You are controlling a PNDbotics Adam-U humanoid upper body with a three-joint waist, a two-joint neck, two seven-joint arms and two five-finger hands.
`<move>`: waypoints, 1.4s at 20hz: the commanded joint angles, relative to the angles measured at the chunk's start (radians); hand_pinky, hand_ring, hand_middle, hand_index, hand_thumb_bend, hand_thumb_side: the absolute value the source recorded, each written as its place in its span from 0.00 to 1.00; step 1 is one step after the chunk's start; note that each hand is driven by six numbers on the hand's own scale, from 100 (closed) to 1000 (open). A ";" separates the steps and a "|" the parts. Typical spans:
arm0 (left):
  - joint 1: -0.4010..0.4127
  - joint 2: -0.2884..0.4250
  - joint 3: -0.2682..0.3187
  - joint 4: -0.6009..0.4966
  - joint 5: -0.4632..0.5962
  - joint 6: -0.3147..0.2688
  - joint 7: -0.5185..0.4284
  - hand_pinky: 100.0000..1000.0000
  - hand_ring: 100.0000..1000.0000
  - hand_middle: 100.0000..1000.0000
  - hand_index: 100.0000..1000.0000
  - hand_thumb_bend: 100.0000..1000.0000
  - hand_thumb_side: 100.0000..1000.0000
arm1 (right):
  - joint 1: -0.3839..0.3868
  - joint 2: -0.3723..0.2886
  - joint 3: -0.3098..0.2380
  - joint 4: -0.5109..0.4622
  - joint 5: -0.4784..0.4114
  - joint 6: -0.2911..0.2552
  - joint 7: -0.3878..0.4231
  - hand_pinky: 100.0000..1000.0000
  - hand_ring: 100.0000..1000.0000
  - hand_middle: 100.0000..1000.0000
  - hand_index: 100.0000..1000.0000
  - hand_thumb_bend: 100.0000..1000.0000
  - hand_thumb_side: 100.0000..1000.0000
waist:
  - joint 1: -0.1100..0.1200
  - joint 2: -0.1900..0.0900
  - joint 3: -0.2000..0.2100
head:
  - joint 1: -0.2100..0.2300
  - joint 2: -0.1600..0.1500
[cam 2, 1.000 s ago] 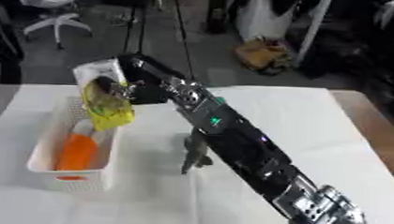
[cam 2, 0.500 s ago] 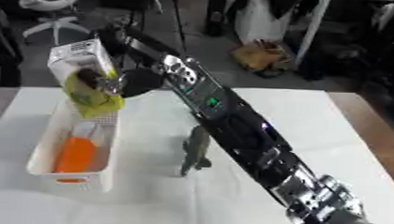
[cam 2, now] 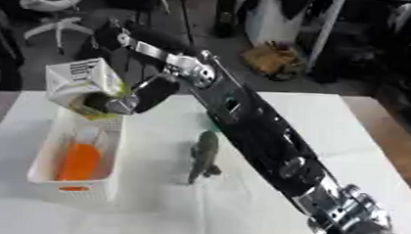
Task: Pick up objects on the table and place them in the box.
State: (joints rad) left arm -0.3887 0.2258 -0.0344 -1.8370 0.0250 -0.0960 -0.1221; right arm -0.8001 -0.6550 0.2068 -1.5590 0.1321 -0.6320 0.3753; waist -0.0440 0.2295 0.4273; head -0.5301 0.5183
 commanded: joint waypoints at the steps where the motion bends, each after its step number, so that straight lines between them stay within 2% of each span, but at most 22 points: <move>1: -0.013 0.005 0.002 -0.013 0.002 0.000 -0.001 0.45 0.69 0.81 0.90 0.35 0.94 | -0.015 0.000 -0.002 0.025 0.055 -0.055 -0.014 0.36 0.38 0.23 0.31 0.18 0.00 | 0.003 -0.036 0.003 | -0.002 -0.010; 2: -0.014 0.004 0.002 -0.013 0.002 0.000 -0.001 0.45 0.68 0.81 0.90 0.35 0.94 | -0.010 0.005 0.001 0.041 0.071 -0.065 -0.023 0.33 0.35 0.23 0.29 0.00 0.00 | 0.002 -0.035 0.002 | -0.002 -0.011; 9: -0.019 0.002 0.001 -0.013 0.001 0.000 -0.003 0.45 0.68 0.81 0.90 0.35 0.94 | 0.012 0.047 0.056 0.134 0.183 -0.057 -0.115 0.31 0.34 0.23 0.28 0.00 0.00 | -0.003 -0.031 0.009 | -0.003 -0.017; 11: -0.021 0.001 -0.002 -0.014 0.002 0.000 -0.006 0.45 0.68 0.81 0.90 0.36 0.94 | 0.015 0.058 0.069 0.148 0.192 -0.062 -0.137 0.31 0.33 0.22 0.28 0.00 0.00 | -0.004 -0.031 0.014 | -0.004 -0.019; 18: -0.029 -0.003 -0.004 -0.014 0.003 0.000 -0.010 0.45 0.68 0.81 0.90 0.36 0.94 | 0.019 0.094 0.098 0.178 0.156 -0.088 -0.114 0.32 0.33 0.23 0.27 0.00 0.01 | -0.010 -0.028 0.025 | -0.009 -0.027; 27: -0.032 -0.006 -0.006 -0.016 0.004 0.001 -0.012 0.45 0.68 0.81 0.90 0.36 0.94 | 0.018 0.097 0.104 0.179 0.066 -0.132 -0.078 0.34 0.34 0.24 0.27 0.00 0.00 | -0.016 -0.030 0.032 | -0.008 -0.034; 28: -0.032 -0.006 -0.006 -0.016 0.005 0.001 -0.012 0.45 0.68 0.81 0.90 0.36 0.93 | 0.017 0.097 0.103 0.179 0.057 -0.133 -0.072 0.37 0.35 0.28 0.29 0.00 0.00 | -0.016 -0.030 0.032 | -0.008 -0.034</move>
State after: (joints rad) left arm -0.4043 0.2100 -0.0403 -1.8373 0.0257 -0.0954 -0.1317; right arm -0.7650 -0.5423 0.3208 -1.3700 0.2126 -0.7600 0.2970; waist -0.0515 0.2295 0.4587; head -0.5370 0.4949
